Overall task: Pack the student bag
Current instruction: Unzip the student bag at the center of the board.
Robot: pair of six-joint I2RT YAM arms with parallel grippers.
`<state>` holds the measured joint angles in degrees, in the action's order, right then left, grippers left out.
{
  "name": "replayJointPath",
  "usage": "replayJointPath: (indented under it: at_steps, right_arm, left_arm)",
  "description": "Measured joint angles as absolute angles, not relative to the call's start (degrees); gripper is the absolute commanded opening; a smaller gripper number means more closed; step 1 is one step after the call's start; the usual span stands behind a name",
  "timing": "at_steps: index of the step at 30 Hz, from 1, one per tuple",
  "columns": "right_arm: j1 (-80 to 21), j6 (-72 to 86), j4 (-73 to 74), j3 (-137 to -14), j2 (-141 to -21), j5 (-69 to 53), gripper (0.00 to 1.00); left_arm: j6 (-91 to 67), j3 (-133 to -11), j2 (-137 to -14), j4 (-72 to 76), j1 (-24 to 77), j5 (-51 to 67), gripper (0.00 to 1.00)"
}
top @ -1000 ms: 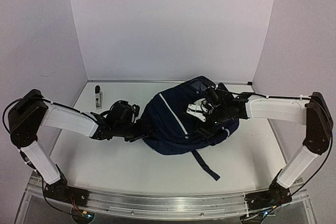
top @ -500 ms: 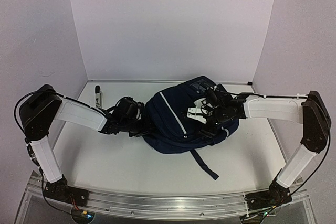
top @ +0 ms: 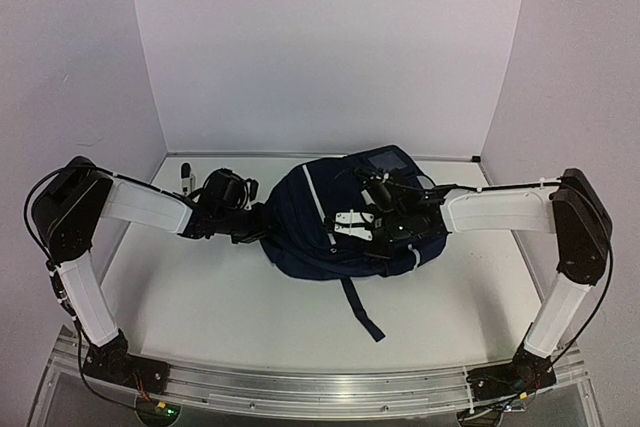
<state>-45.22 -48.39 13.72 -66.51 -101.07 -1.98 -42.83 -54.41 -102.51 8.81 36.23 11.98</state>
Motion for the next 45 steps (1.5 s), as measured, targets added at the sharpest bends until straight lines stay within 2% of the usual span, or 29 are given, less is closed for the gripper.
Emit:
replayJointPath:
  at_steps: [7, 12, 16, 20, 25, 33, 40, 45]
  right_arm:
    - [-46.3, -45.0, 14.6, -70.0, -102.0, -2.1, 0.00]
    - [-46.3, -38.1, 17.2, -74.1, -102.2, -4.2, 0.00]
    - [-46.3, -31.4, 18.6, -77.8, -103.8, -6.8, 0.00]
    - [-46.3, -25.8, 18.9, -80.1, -106.3, -8.9, 0.00]
    - [-46.3, -20.3, 19.0, -81.7, -107.9, -10.9, 0.00]
    - [-46.2, -16.0, 19.0, -82.3, -108.0, -12.4, 0.00]
    - [-46.0, -14.6, 18.9, -82.4, -108.8, -13.2, 0.00]
    - [-46.0, -13.8, 18.9, -82.7, -108.8, -13.6, 0.00]
  left_arm:
    - [-41.2, -52.5, -97.7, 8.4, 35.5, 11.4, 0.48]
    - [-42.0, -47.0, -85.9, 8.7, 39.9, 6.9, 0.54]
    - [-42.8, -45.6, -82.2, 10.0, 46.8, 1.5, 0.57]
    - [-44.1, -45.6, -84.5, 11.0, 52.3, -2.6, 0.57]
    - [-45.1, -45.9, -90.0, 12.0, 54.5, -6.4, 0.54]
    - [-45.3, -49.6, -93.2, 11.9, 55.5, -10.9, 0.42]
    - [-45.2, -51.5, -94.5, 13.4, 55.9, -11.4, 0.41]
    - [-45.3, -53.9, -97.6, 13.4, 56.0, -12.0, 0.35]
